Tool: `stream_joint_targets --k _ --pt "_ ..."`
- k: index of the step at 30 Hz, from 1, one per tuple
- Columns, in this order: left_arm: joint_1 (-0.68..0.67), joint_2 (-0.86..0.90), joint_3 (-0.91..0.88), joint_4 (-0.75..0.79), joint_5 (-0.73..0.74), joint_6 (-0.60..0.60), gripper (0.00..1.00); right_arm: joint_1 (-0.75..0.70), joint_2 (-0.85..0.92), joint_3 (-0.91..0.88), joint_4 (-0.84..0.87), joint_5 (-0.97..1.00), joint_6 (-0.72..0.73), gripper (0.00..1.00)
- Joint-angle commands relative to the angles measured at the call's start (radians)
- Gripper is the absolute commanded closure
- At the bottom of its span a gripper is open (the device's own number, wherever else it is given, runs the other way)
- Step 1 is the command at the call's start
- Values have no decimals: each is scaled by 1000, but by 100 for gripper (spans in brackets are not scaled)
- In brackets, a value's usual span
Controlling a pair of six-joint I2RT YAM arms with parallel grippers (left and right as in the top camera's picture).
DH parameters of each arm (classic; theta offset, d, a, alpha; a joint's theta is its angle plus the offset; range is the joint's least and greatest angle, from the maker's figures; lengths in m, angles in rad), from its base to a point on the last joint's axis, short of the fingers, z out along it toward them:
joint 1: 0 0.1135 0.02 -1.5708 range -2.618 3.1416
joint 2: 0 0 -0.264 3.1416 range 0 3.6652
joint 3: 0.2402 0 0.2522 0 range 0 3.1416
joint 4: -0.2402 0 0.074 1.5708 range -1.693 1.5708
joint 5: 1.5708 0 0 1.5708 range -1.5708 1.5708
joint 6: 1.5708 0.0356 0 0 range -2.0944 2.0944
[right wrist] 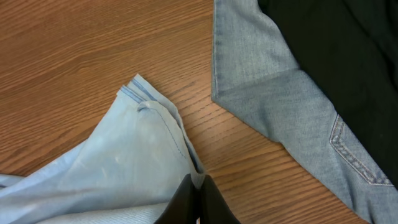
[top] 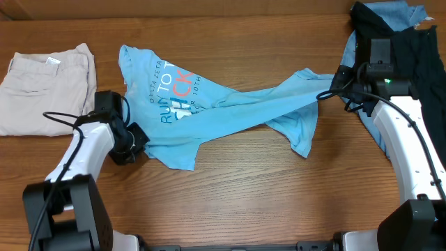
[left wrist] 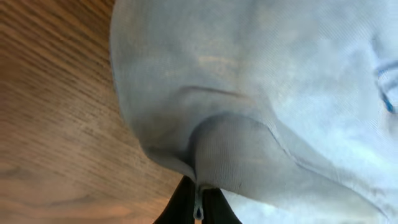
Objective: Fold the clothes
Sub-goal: 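Lift the t-shirt with both grippers and swing it up to flatten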
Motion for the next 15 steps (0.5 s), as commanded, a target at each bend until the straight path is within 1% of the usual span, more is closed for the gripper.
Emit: stream_joint_targets --k 1,8,10,15 --pt "0 -109 102 -31 -17 54 96 -2 -9 3 2 -12 1 96" --pt "0 -308 298 -171 -23 148 96 -2 -111 39 -25 -90 2 96" --pt "0 -364 351 -202 -27 150 96 -2 -166 62 -51 -89 1 96" --pt "4 -470 502 -303 -97 150 96 -2 -303 154 -154 -89 -1 96"
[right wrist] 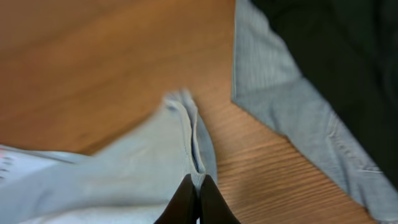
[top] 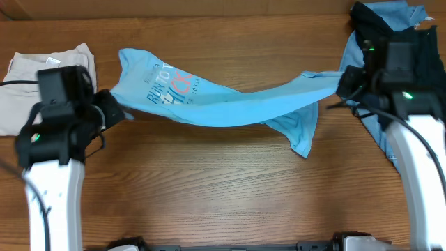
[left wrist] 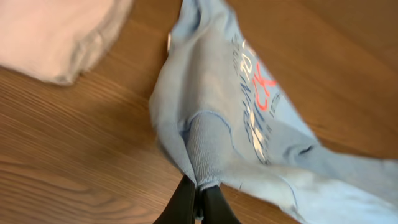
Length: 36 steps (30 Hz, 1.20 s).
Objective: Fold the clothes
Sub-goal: 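Lift the t-shirt with both grippers and swing it up to flatten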
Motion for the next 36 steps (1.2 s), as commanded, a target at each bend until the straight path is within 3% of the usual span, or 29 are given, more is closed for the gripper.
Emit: stream_joint_targets --k 1,11,20,30,36 --pt "7 -75 122 -47 -76 30 96 -2 -122 113 -42 -4 -3 96" --pt "45 -210 496 -233 -227 34 96 -2 -303 414 -231 -4 -3 96" --pt "45 -193 556 -248 -233 33 96 -2 -294 505 -219 -4 -17 96" --pt "45 149 550 -182 -193 34 96 -2 90 505 -172 -16 -29 96" --pt "45 479 553 113 -29 50 96 -2 401 505 66 -45 -49 96"
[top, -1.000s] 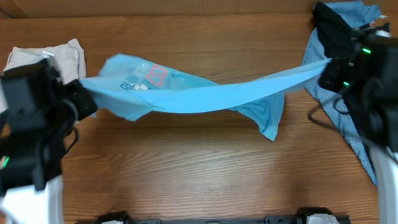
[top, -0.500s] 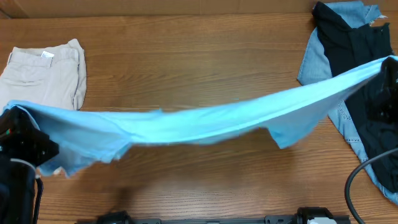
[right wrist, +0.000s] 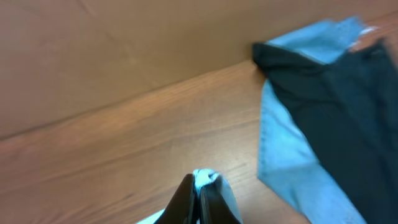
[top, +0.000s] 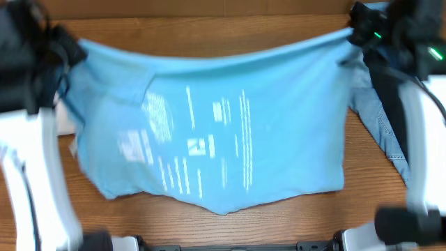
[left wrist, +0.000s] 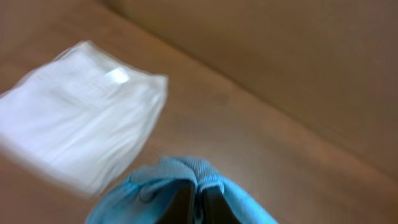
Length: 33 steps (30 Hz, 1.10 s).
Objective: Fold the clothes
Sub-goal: 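Lift the t-shirt with both grippers and swing it up to flatten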
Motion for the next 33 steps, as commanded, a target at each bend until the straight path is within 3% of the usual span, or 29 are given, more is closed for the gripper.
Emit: stream_joint_targets --k 1,6,13,16,21,25,33 --pt "10 175 5 166 148 49 96 -2 127 4 154 -17 -20 96" --pt "10 296 137 407 200 89 96 -3 161 68 420 -15 -21 96" --pt "29 294 545 345 190 135 96 -14 159 428 325 21 -22 96" --pt "32 294 649 247 194 138 96 -14 159 482 228 22 -33 96" --pt "3 309 658 -31 200 142 96 -15 175 467 -31 48 -32 96" --pt "-24 378 608 -306 191 150 96 -15 226 427 -239 60 -32 96" --pt "-31 602 406 -555 185 176 96 -17 309 216 -378 99 -33 96"
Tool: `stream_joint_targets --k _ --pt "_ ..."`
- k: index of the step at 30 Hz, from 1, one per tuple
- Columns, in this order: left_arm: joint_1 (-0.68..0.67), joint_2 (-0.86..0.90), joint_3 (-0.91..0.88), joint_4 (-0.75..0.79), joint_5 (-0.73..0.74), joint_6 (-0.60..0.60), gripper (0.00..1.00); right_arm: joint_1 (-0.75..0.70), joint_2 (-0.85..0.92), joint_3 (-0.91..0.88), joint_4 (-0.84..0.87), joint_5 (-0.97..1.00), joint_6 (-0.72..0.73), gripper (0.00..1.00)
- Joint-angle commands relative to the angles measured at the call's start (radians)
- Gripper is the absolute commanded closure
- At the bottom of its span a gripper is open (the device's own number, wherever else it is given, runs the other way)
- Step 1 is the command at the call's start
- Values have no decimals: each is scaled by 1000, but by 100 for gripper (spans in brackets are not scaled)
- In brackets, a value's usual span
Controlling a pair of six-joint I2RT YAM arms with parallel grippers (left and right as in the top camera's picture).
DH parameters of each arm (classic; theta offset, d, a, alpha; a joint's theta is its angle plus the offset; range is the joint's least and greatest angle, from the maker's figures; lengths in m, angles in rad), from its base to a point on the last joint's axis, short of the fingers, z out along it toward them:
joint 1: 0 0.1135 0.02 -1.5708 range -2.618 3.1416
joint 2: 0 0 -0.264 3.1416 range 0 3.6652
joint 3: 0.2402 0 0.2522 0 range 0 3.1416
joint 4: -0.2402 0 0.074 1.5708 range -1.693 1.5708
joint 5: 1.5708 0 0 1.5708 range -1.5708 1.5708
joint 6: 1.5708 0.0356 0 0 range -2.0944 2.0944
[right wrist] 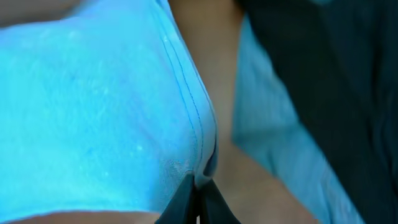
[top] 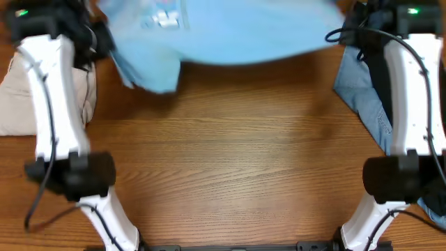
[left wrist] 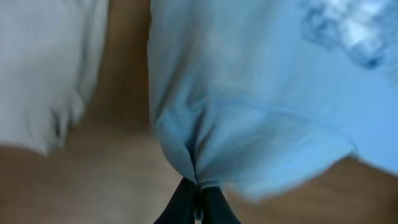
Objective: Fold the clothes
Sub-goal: 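Lift the t-shirt with both grippers and swing it up to flatten, then lay the t-shirt flat and pull its bottom corners toward the robot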
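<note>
The light blue T-shirt [top: 223, 28] hangs stretched and blurred across the far edge of the table, with a sleeve [top: 150, 73] drooping at the left. My left gripper [top: 101, 38] is shut on its left end, and the left wrist view shows the jaws pinching bunched blue cloth [left wrist: 249, 124] at the left gripper [left wrist: 199, 186]. My right gripper [top: 343, 33] is shut on the right end; in the right wrist view the stitched hem [right wrist: 193, 112] runs down into the right gripper [right wrist: 199, 186].
Folded beige trousers [top: 17, 104] lie at the left edge, also seen as pale cloth [left wrist: 43, 62]. Blue jeans [top: 366, 94] and a dark garment [top: 373, 17] lie at the right, close under the right gripper. Bare wooden tabletop [top: 223, 160] fills the middle and front.
The shirt hung spread wide over the middle of the table; now it lies along the far edge, most of it out of frame. Both grippers keep their hold and stand farther back.
The shirt lay crumpled on the table with a gripper shut on each end. Then it was pulled taut between them just off the wood. Later it was held high and spread open. Now it is stretched at the far edge, both grips unchanged.
</note>
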Motion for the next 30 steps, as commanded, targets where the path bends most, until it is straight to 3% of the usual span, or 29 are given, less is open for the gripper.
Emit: stream_joint_targets --k 1,6,16,24,30 --pt "-1 89 -86 -48 -5 38 96 -10 3 -103 -1 32 -7 96" --pt "-1 181 -227 -53 -4 68 96 -10 4 -278 35 31 -6 96" --pt "-1 189 -445 -60 -26 89 96 -10 4 -504 23 -34 55 96" --pt "-1 154 -591 -45 -52 86 96 -10 4 -540 -69 -59 55 96" --pt "-1 7 -703 2 -56 84 96 -10 -6 -546 -107 -121 31 96"
